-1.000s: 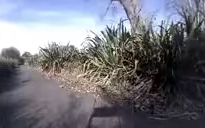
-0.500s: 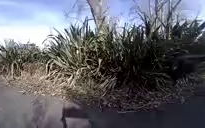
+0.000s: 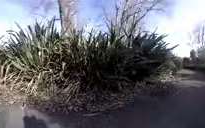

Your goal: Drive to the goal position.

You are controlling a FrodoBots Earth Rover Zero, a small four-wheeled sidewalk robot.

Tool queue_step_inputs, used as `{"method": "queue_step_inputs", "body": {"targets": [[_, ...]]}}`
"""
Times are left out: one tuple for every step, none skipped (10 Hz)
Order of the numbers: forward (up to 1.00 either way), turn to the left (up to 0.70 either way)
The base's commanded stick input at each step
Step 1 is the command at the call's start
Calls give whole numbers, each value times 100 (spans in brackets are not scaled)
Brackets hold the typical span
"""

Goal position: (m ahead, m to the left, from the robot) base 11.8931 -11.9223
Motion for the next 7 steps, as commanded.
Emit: {"method": "queue_step_inputs", "body": {"targets": [[0, -45], [0, -45], [0, -45], [0, -45], [0, -45], [0, -45], [0, -45]]}}
